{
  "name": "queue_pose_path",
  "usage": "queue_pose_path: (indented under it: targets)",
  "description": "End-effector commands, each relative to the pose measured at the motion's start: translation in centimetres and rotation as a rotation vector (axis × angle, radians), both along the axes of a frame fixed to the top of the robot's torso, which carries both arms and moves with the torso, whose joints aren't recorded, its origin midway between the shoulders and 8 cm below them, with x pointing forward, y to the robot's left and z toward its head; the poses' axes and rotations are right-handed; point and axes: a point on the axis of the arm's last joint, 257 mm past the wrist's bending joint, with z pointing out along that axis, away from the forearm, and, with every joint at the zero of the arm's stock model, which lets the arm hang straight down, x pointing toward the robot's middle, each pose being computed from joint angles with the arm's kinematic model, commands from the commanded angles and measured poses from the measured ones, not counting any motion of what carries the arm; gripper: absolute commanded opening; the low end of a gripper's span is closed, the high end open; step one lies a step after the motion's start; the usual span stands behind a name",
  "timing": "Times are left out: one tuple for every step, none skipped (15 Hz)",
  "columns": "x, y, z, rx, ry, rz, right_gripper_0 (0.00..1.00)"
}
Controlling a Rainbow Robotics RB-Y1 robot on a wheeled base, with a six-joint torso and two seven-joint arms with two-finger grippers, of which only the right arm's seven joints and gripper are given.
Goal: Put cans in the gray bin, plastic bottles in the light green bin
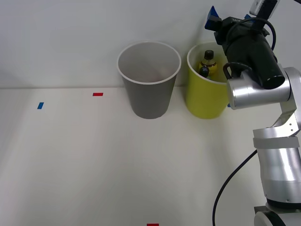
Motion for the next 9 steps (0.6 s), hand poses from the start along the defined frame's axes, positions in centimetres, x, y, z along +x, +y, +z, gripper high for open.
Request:
queue_pose_path:
  targets:
    - [0.0,0.1,0.0,0.008,0.000,0.005,1.00]
    - [0.0,0.1,0.0,0.009,0.000,0.006,1.00]
    - [0.0,-0.1,0.0,0.007,0.001,0.003,1.00]
    - [0.0,-0.1,0.0,0.007,-0.001,0.003,1.00]
    - [-0.1,-0.2,0.3,0.009,-0.006,0.005,1.00]
    - [-0.2,-0.3,0.7,0.006,-0.014,0.005,1.00]
    - [-0.3,-0.5,0.9,0.010,-0.017,0.005,1.00]
    - [-0.5,-0.5,1.2,0.027,-0.023,0.019,1.00]
    - [-0.7,-0.5,1.5,0.044,-0.028,0.033,1.00]
